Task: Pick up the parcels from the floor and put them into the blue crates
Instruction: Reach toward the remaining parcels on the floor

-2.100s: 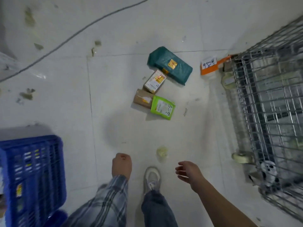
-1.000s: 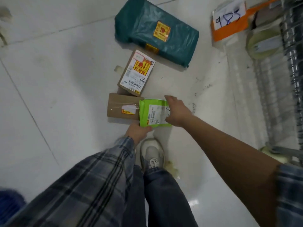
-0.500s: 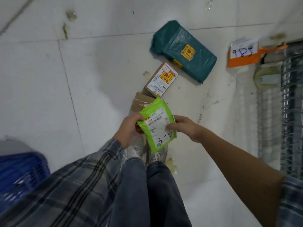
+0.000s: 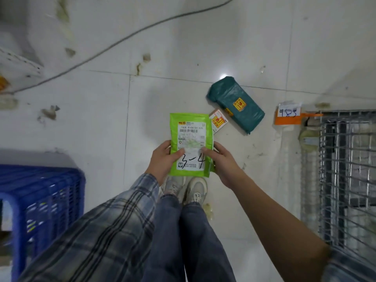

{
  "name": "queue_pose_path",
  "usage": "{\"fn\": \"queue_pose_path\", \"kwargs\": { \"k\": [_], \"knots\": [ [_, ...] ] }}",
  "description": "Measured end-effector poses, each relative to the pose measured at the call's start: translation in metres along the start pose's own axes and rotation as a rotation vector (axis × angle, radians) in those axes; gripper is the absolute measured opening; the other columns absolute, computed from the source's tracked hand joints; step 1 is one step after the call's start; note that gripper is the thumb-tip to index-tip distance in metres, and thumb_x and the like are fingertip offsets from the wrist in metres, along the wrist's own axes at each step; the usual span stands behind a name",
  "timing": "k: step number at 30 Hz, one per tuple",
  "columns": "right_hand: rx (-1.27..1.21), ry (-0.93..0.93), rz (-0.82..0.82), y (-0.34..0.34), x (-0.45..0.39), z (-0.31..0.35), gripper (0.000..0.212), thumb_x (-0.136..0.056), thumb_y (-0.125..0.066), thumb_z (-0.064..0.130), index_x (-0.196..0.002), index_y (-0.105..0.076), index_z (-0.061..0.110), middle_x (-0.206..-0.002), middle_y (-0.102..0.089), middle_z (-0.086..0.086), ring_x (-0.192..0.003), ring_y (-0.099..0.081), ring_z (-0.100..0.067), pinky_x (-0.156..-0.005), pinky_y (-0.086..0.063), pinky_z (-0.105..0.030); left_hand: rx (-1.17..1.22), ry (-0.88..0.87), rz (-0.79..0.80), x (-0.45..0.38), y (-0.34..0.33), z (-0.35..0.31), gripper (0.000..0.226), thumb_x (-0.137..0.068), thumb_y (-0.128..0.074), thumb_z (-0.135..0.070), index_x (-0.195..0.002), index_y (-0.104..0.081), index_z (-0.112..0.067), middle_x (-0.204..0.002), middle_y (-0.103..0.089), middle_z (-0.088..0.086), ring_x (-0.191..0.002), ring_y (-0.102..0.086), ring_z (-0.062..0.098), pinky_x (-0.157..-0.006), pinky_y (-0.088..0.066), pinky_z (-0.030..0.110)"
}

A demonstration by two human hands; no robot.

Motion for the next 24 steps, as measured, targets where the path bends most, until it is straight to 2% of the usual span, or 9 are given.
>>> {"fn": "queue_pose_path", "kwargs": {
  "k": [3, 5, 7, 11, 15, 17, 20, 24],
  "knots": [
    [0.079, 0.059, 0.074, -0.025, 0.018, 0.007, 0.022, -0.089, -0.061, 0.009, -0.108, -0.064, 0.021, -0.108, -0.07, -0.006, -0.089, -0.07, -0.019, -0.07, -0.059, -0.033, 0.06, -0.022, -0.057, 0.031, 0.018, -0.003, 0.033, -0.084, -0.066, -0.002, -0.116, -0.059, -0.005, -0.106, -0.068, 0.014, -0.082, -0.068, 0.019, -0.075, -0.059, 0.031],
    [0.106, 0.061, 0.087, -0.041, 0.027, 0.006, 0.022, -0.088, -0.062, 0.007, -0.107, -0.064, 0.018, -0.114, -0.068, -0.012, -0.097, -0.068, -0.027, -0.085, -0.057, -0.042, 0.143, -0.012, -0.11, 0.05, 0.033, -0.001, 0.032, -0.083, -0.068, -0.006, -0.115, -0.061, -0.004, -0.105, -0.069, 0.015, -0.085, -0.068, 0.025, -0.081, -0.058, 0.039],
    [0.147, 0.063, 0.1, -0.058, 0.033, 0.004, 0.026, -0.086, -0.065, 0.01, -0.111, -0.065, 0.016, -0.116, -0.068, -0.014, -0.103, -0.067, -0.032, -0.09, -0.053, -0.05, 0.186, 0.006, -0.144, 0.065, 0.049, 0.005, 0.029, -0.084, -0.069, -0.014, -0.112, -0.063, -0.006, -0.106, -0.071, 0.015, -0.091, -0.069, 0.029, -0.086, -0.056, 0.044],
    [0.235, 0.081, 0.161, -0.098, 0.043, -0.008, 0.027, -0.085, -0.067, 0.012, -0.112, -0.065, 0.016, -0.111, -0.07, -0.011, -0.1, -0.068, -0.03, -0.088, -0.054, -0.049, 0.255, -0.001, -0.193, 0.086, 0.083, 0.024, 0.013, -0.087, -0.065, -0.023, -0.1, -0.067, -0.019, -0.101, -0.073, 0.006, -0.091, -0.07, 0.023, -0.08, -0.058, 0.037],
    [0.297, 0.095, 0.206, -0.137, 0.05, -0.025, 0.015, -0.086, -0.065, 0.009, -0.096, -0.067, 0.02, -0.094, -0.074, -0.001, -0.082, -0.072, -0.017, -0.072, -0.058, -0.032, 0.351, -0.057, -0.285, 0.101, 0.118, 0.044, 0.007, -0.089, -0.064, -0.016, -0.095, -0.067, -0.017, -0.093, -0.072, 0.001, -0.08, -0.069, 0.017, -0.065, -0.058, 0.024],
    [0.319, 0.09, 0.215, -0.154, 0.053, -0.036, 0.013, -0.086, -0.065, 0.009, -0.092, -0.067, 0.02, -0.085, -0.074, 0.003, -0.074, -0.072, -0.012, -0.065, -0.058, -0.026, 0.393, -0.063, -0.308, 0.107, 0.136, 0.055, 0.007, -0.089, -0.063, -0.015, -0.095, -0.067, -0.016, -0.093, -0.072, 0.003, -0.079, -0.068, 0.017, -0.066, -0.058, 0.024],
    [0.347, 0.069, 0.207, -0.182, 0.06, -0.054, 0.012, -0.086, -0.064, 0.008, -0.09, -0.067, 0.019, -0.081, -0.075, 0.004, -0.073, -0.072, -0.012, -0.062, -0.057, -0.024, 0.475, -0.053, -0.322, 0.119, 0.164, 0.071, 0.011, -0.088, -0.064, -0.015, -0.098, -0.068, -0.012, -0.096, -0.072, 0.007, -0.081, -0.069, 0.019, -0.071, -0.059, 0.027],
    [0.394, 0.03, 0.203, -0.233, 0.073, -0.087, 0.014, -0.086, -0.064, 0.01, -0.099, -0.068, 0.014, -0.095, -0.074, -0.006, -0.08, -0.072, -0.022, -0.066, -0.059, -0.031, 0.598, -0.047, -0.349, 0.139, 0.213, 0.093, 0.011, -0.087, -0.065, -0.014, -0.097, -0.068, -0.01, -0.095, -0.072, 0.01, -0.082, -0.068, 0.023, -0.077, -0.058, 0.035]
  ]
}}
Point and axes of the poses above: each hand's wrist, its own x-axis away from the middle knuckle, its own y-axis out of the back of the hand, z = x × y, the point moved 3 cm from there along -x, towards the middle knuckle
